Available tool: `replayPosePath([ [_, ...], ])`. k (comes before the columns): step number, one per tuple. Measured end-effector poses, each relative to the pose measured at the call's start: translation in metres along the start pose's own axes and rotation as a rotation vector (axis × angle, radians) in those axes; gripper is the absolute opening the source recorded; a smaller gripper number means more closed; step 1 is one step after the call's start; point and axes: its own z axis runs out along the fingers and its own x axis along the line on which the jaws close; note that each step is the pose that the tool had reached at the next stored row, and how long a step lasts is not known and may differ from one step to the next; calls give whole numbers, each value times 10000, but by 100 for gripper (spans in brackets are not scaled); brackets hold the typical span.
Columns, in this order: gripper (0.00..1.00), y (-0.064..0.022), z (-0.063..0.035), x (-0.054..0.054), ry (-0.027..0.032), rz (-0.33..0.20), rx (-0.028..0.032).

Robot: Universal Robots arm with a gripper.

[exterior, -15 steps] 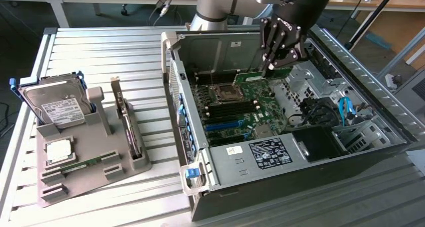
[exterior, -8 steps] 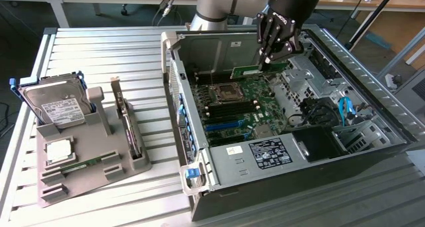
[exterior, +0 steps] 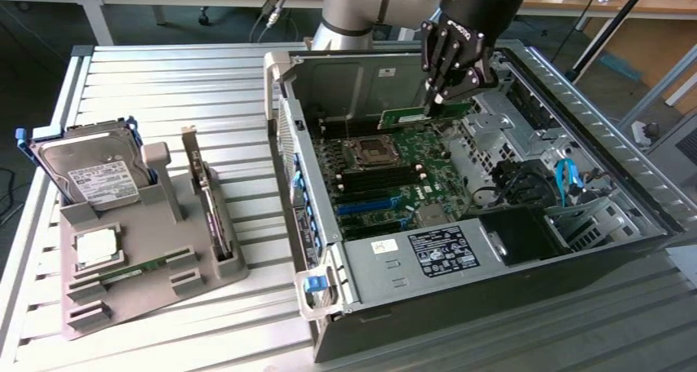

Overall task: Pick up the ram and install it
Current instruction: 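Insert the ram into the slot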

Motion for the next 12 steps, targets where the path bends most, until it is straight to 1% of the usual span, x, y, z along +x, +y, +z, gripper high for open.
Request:
replayPosePath([
  [5,13,-1,12,-1,0,0,1],
  [9,13,-6,83,-10,3,0,-2],
  [12,13,-12,147,-80,2,0,-2],
])
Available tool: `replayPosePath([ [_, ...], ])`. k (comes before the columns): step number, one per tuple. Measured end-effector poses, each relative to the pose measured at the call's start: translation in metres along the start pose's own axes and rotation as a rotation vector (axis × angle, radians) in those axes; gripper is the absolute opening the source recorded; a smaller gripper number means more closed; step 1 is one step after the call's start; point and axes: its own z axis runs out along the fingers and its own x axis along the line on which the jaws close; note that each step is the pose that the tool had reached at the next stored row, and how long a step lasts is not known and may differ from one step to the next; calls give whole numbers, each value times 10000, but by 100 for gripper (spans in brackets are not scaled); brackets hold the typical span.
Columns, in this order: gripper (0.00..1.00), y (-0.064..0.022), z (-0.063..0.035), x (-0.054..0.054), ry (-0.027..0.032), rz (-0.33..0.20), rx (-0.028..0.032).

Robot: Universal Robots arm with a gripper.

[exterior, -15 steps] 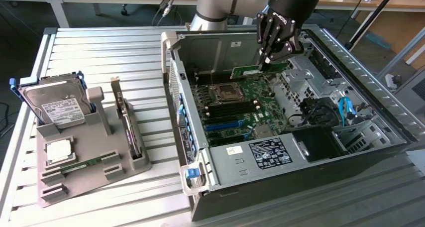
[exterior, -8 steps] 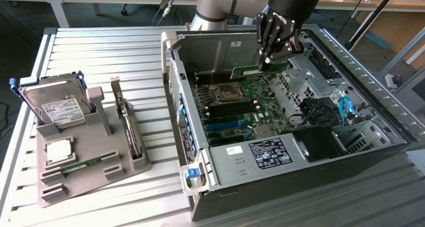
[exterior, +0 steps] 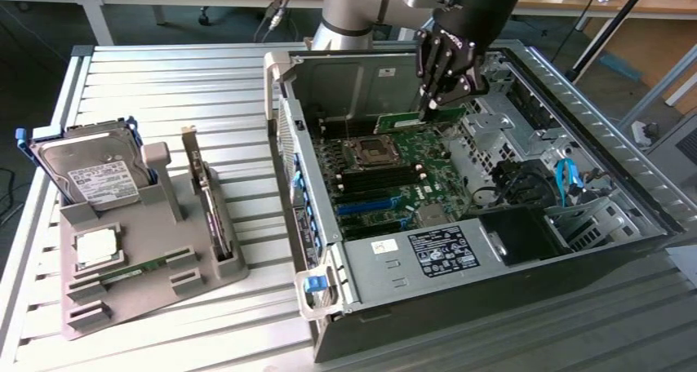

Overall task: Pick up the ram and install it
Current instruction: 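Insert the ram into the slot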

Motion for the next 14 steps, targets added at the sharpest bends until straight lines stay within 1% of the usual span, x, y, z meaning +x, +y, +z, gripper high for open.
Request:
replayPosePath([
  [1,13,-3,30,-38,-1,0,1],
  [2,13,0,47,-51,1,0,0],
  [9,13,9,182,-79,0,-1,1],
  [11,13,6,227,-82,-1,1,0],
  [12,13,3,270,-85,0,1,0],
  [14,13,6,310,-90,0,3,1],
])
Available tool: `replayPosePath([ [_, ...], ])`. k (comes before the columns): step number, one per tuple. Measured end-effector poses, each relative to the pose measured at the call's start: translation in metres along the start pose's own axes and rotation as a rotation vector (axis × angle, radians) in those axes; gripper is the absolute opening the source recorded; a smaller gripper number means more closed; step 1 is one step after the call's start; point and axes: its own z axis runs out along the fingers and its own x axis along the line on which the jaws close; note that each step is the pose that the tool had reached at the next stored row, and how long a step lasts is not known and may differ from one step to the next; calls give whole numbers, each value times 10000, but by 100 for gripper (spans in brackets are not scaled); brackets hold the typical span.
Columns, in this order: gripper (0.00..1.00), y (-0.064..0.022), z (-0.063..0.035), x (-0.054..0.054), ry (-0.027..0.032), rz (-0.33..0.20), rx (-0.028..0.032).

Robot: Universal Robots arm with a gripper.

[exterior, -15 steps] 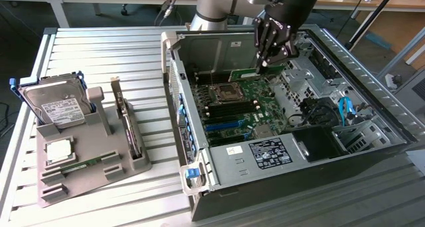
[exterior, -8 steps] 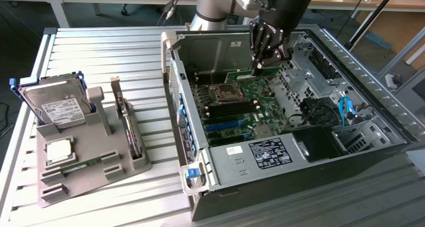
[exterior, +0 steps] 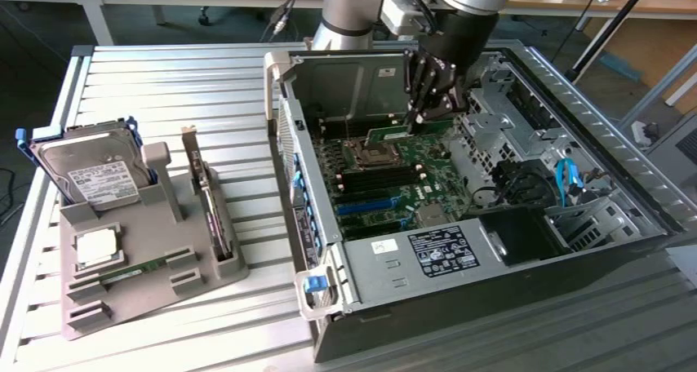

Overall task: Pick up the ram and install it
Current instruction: 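Insert the ram into the slot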

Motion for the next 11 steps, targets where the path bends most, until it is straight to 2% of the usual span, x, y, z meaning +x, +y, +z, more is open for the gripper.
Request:
replayPosePath([
  [4,13,47,120,-10,4,68,-3],
  [7,13,72,215,-21,56,409,-17],
  [11,13,77,335,-25,61,517,-21],
])
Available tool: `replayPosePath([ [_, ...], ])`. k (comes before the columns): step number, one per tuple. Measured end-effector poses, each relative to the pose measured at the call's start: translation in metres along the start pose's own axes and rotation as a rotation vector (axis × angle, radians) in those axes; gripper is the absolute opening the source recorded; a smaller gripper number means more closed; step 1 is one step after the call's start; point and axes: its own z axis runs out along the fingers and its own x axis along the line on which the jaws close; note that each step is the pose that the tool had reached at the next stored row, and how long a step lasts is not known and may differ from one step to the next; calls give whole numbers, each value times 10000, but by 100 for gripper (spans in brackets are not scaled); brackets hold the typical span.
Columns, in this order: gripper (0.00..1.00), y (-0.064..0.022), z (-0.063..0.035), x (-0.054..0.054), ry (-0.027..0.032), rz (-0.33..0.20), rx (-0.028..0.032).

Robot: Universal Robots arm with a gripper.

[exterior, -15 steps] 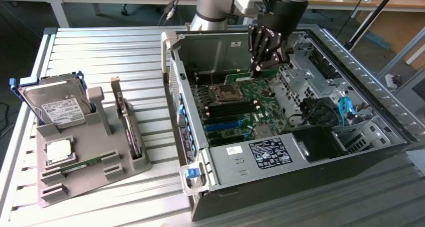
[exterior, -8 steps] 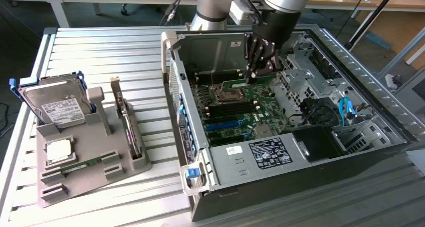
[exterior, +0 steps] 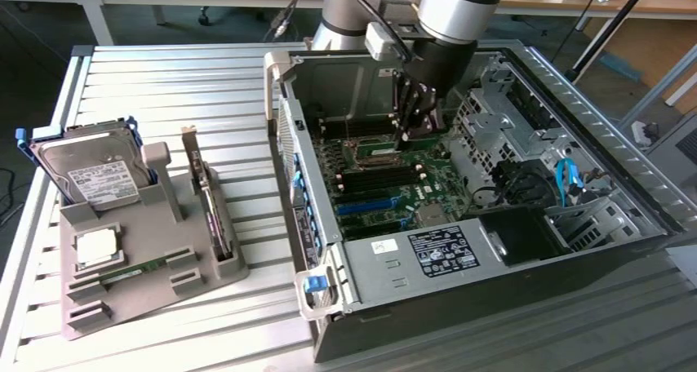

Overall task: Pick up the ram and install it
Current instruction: 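Insert the ram into the slot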

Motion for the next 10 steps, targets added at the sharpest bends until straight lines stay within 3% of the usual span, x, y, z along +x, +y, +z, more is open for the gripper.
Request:
replayPosePath([
  [10,13,-14,230,-9,3,5,0],
])
